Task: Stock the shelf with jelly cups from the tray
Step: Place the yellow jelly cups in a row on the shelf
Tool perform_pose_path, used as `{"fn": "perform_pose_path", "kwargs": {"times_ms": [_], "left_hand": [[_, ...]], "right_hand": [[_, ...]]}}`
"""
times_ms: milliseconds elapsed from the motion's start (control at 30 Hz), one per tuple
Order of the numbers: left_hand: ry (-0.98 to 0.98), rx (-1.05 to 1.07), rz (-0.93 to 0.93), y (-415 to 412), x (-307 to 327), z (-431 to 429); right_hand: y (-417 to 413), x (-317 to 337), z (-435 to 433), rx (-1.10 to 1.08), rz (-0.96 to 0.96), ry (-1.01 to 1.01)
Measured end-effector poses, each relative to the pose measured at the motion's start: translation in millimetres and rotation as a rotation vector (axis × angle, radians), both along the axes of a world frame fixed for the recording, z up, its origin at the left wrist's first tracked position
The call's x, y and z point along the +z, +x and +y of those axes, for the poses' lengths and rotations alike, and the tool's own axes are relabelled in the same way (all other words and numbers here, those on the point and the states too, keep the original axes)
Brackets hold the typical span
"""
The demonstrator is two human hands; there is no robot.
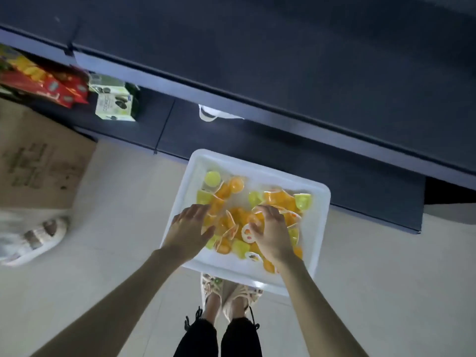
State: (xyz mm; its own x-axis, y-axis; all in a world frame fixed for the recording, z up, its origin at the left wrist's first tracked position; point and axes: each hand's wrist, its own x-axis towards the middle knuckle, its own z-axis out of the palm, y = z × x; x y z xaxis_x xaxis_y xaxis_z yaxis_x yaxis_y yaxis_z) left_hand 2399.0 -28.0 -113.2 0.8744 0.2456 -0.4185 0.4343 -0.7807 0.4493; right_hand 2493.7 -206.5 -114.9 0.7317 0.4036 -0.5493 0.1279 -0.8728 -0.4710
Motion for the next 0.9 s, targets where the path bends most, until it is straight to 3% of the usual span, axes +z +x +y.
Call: {"fn": "perform_pose_path", "kwargs": {"times_ms": [233,367,633,900], "left_hand": [[-0.12,0.309,0.09,0.3,-111.5,-2.0],[-0.15,0.461,0.092,9.2,-148.3,-4.0],[-0.189,0.657,0.073,33.1,-169.7,-7.8],[-0.203,0.654,0.086,46.4,-179.8,-7.0]], "right_hand": [[-14.1,-110.7,-18.3,-0.085,0.134,-0.059],[-25.5,-146.1,-23.6,-0.137,0.109,-0.095],[-30.8,-165.5,-16.2,-0.284,0.115,-0.068],[-34.2,-171.7,-14.0,-0.334,0.077,0.012]]}}
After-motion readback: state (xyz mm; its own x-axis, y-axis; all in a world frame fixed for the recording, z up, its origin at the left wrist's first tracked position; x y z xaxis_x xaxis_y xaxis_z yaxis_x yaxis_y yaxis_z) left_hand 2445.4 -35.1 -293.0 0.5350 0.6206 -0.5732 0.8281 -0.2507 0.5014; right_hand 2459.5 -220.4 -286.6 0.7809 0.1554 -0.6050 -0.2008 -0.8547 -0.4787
